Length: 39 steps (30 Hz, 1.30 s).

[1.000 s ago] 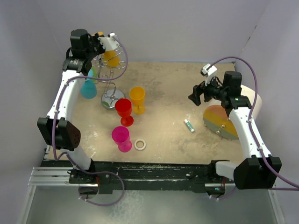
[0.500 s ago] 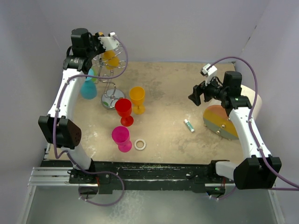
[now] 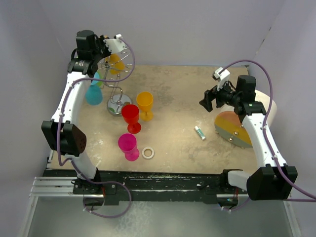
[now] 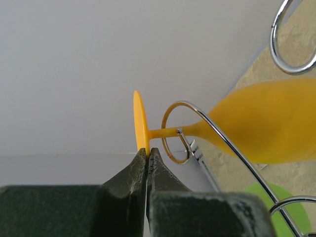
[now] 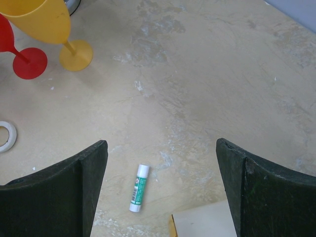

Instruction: Place the wine glass upside down on the wine glass rack

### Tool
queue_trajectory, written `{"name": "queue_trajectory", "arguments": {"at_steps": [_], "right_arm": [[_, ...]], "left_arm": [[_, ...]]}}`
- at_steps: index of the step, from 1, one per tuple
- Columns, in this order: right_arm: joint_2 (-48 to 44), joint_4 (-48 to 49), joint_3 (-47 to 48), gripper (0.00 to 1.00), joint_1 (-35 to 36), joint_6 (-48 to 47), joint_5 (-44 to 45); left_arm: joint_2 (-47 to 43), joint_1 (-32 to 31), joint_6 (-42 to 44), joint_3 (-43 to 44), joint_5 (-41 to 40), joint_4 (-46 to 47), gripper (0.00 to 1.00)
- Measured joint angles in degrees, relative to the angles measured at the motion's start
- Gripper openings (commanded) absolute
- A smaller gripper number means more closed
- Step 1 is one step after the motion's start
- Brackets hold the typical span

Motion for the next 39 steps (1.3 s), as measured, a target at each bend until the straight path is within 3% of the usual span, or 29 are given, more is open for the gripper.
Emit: {"name": "queue_trajectory", "arguments": {"at_steps": [22, 39], "right_arm": [[0.00, 0.00, -0.02, 0.93, 0.00, -0.02, 0.00], [0.00, 0.00, -0.07, 0.93, 0.00, -0.02, -0.02]], "left_arm": [[-0.15, 0.57, -3.45, 0.39, 0.74, -3.23, 0.00], [-0.22, 0.68, -5.79, 2.10, 1.36, -7.52, 0.09]]}}
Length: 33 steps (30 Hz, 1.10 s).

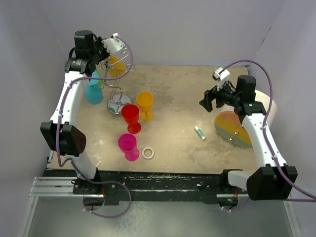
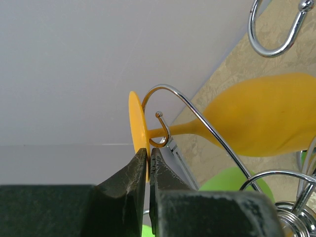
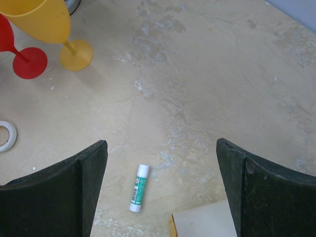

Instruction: Place the wine glass upside down on the wine glass rack

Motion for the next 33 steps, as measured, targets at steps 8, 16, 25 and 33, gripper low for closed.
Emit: {"name": "queue_trajectory", "arguments": {"at_steps": [8, 16, 25, 33], "right_arm": [[0.00, 0.00, -0.02, 0.94, 0.00, 0.00, 0.00], [0.00, 0.00, -0.02, 0.93, 0.00, -0.02, 0.00], [0.00, 0.00, -0.04, 0.94, 0.00, -0.04, 0.00], [0.00, 0.00, -0.04, 0.94, 0.00, -0.15, 0.00]], "left_arm": [[0.00, 0.00, -0.28, 0.02, 0.83, -0.83, 0.17], [0.00, 0.04, -1.66, 0.15, 1.25, -1.05, 0.25], [0.00, 0.35, -3.13, 0.22, 1.53, -0.83, 0.33], [-0.22, 0.39, -3.61, 0.46, 1.68, -0.79, 0.41]]}}
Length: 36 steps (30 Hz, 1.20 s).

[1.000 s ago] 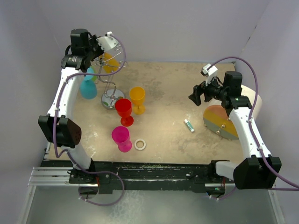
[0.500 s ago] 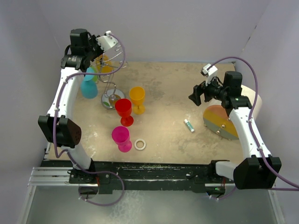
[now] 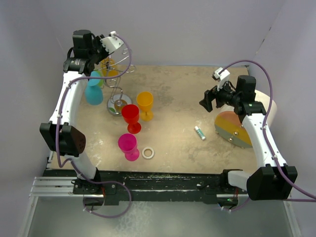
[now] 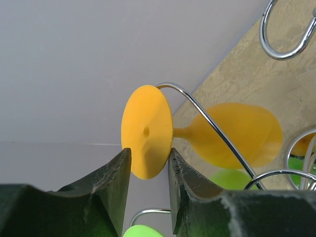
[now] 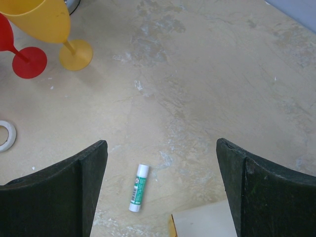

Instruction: Place the wine glass upside down on the wine glass rack

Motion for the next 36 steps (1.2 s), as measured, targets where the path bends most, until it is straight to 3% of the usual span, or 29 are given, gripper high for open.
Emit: {"name": "queue_trajectory", "arguments": {"at_steps": [20, 36], "right_arm": [[0.00, 0.00, 0.00, 0.94, 0.00, -0.31, 0.00], [0.00, 0.02, -0.39, 0.94, 0.00, -0.48, 0.00]], "left_arm": [[0.09, 0.85, -3.72, 5.03, 2.67, -5.92, 0.45], [0.37, 7.43, -14.14, 8.50, 15.43, -9.94, 0.48]]}}
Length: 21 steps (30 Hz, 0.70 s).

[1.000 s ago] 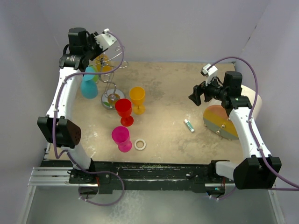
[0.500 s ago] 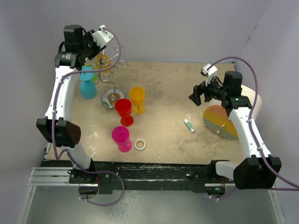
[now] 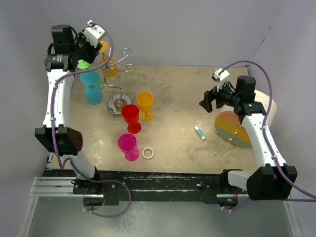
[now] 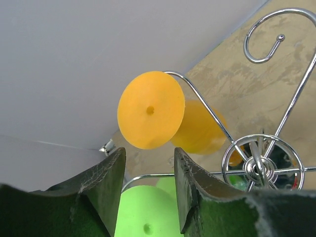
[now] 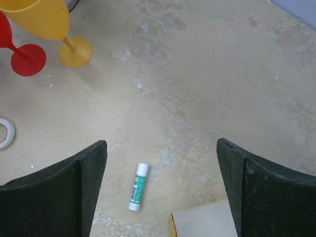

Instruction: Place the wine glass upside down on the wine glass rack

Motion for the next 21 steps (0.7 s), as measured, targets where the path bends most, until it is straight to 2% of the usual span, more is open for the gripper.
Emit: {"name": "queue_trajectory", "arguments": {"at_steps": [6, 10, 16, 21], "right_arm": [[0.00, 0.00, -0.13, 0.94, 0.00, 0.00, 0.00], [0.00, 0.04, -0.13, 0.94, 0.00, 0.02, -0.09], [0.00, 0.39, -0.11, 0.92, 0.00, 0.92, -0.48], [0.07, 0.24, 0.94, 0.91, 0.00, 1.92, -1.95]], "left_arm": [[-0.15, 2.56, -6.56, 0.02, 4.31, -0.20, 0.52], [-1.99, 3.06, -12.39, -1.20, 5.05, 0.90, 0.70], [-11.52, 3.06, -21.55, -9.20, 5.62, 5.92, 0.99], [-18.93, 3.06, -28.33, -13.77, 5.38, 9.64, 0.99]]}}
